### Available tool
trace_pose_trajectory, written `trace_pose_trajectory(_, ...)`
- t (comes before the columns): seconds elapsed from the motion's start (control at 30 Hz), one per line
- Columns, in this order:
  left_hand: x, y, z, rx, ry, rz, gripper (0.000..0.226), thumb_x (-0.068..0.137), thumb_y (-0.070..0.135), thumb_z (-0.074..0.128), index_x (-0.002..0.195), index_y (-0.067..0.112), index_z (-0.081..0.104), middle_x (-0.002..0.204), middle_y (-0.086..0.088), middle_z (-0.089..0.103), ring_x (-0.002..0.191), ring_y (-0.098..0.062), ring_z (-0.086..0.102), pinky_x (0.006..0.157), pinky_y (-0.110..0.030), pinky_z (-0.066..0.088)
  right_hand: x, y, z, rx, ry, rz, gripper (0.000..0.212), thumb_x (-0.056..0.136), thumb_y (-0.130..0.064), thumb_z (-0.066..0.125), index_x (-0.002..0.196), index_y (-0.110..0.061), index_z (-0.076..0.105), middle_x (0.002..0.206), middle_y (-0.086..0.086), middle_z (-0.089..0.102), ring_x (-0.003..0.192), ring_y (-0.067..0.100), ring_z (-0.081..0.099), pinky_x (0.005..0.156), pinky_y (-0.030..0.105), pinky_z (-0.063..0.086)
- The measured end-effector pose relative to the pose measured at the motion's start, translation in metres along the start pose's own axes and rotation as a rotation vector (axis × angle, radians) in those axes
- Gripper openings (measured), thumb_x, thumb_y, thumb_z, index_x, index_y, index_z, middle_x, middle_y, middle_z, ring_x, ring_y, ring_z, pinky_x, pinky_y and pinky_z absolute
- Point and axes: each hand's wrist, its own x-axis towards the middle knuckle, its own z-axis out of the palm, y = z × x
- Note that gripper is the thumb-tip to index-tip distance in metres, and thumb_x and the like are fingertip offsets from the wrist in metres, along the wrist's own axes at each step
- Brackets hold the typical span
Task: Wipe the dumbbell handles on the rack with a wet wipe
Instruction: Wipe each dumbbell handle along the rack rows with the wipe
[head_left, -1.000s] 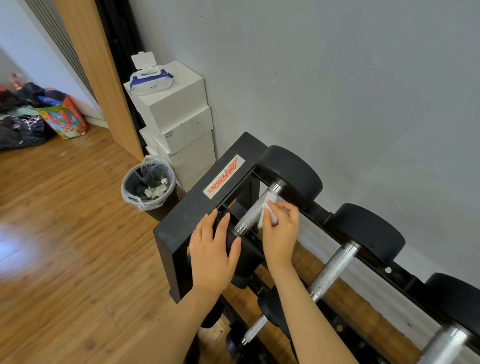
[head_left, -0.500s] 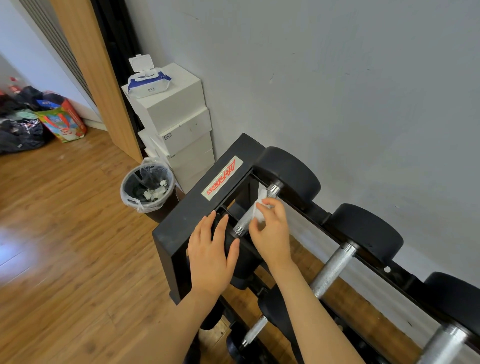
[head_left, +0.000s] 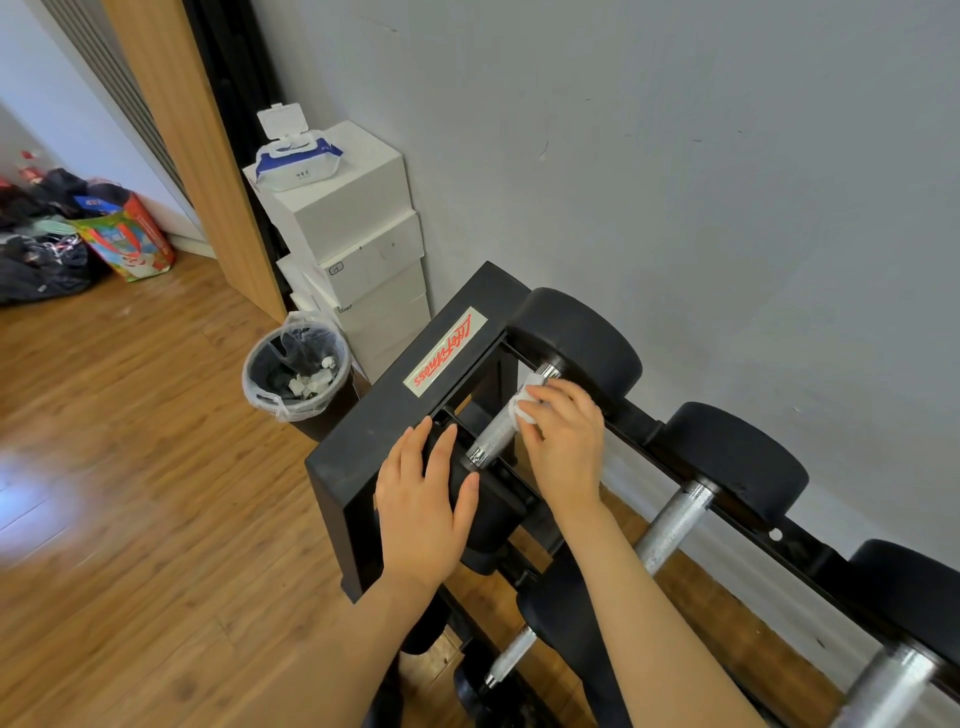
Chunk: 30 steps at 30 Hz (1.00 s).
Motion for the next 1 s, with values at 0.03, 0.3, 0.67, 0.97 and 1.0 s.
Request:
trace_pose_trajectory(0.03, 0.000, -0.001, 0.000, 0.002, 0.000, 0.001, 0.056, 0.096, 0.048, 0.038, 0.140, 0.017, 0.052, 0.148, -0.010, 0.046, 0.138, -0.033, 0.040, 0.109, -0.055, 0.037, 0.001, 0.001, 0.000, 0.027, 0.001, -0.020, 0.025, 0.077, -0.006, 0.078, 0.101, -0.006, 0.074, 0.104, 0.007, 0.071, 0.103, 0.023, 0.064, 0.086, 0.036, 0.054)
trace_pose_trajectory(0.3, 0.000, -0.002, 0.000, 0.003, -0.002, 0.007, 0.055, 0.096, 0.048, 0.038, 0.141, 0.018, 0.052, 0.149, -0.009, 0.046, 0.138, -0.032, 0.039, 0.109, -0.055, 0.037, 0.009, -0.003, 0.003, 0.086, 0.001, 0.021, 0.026, 0.076, 0.002, 0.077, 0.101, -0.001, 0.071, 0.101, 0.012, 0.065, 0.090, 0.024, 0.062, 0.070, 0.030, 0.058)
trace_pose_trajectory(0.67, -0.001, -0.002, 0.001, 0.000, 0.001, 0.000, 0.055, 0.096, 0.048, 0.037, 0.140, 0.018, 0.053, 0.148, -0.009, 0.046, 0.138, -0.033, 0.040, 0.108, -0.057, 0.039, -0.009, 0.006, 0.013, -0.012, -0.020, -0.046, 0.021, 0.088, -0.018, 0.069, 0.109, -0.014, 0.070, 0.118, 0.008, 0.062, 0.108, 0.022, 0.054, 0.084, 0.031, 0.050)
trace_pose_trajectory(0.97, -0.001, -0.002, 0.002, -0.001, 0.007, 0.005, 0.055, 0.096, 0.048, 0.038, 0.140, 0.017, 0.052, 0.148, -0.010, 0.046, 0.137, -0.034, 0.041, 0.107, -0.057, 0.039, -0.016, 0.002, 0.010, 0.084, -0.091, -0.035, 0.028, 0.091, -0.012, 0.064, 0.119, -0.007, 0.066, 0.120, 0.010, 0.059, 0.111, 0.018, 0.048, 0.085, 0.026, 0.052)
trace_pose_trajectory(1.0, -0.001, -0.002, 0.002, -0.002, 0.009, 0.007, 0.055, 0.096, 0.048, 0.039, 0.140, 0.017, 0.053, 0.147, -0.010, 0.047, 0.137, -0.034, 0.041, 0.107, -0.056, 0.039, -0.017, 0.003, 0.010, 0.096, -0.102, -0.026, 0.029, 0.089, -0.011, 0.067, 0.118, -0.007, 0.067, 0.119, 0.010, 0.058, 0.110, 0.017, 0.047, 0.083, 0.024, 0.052)
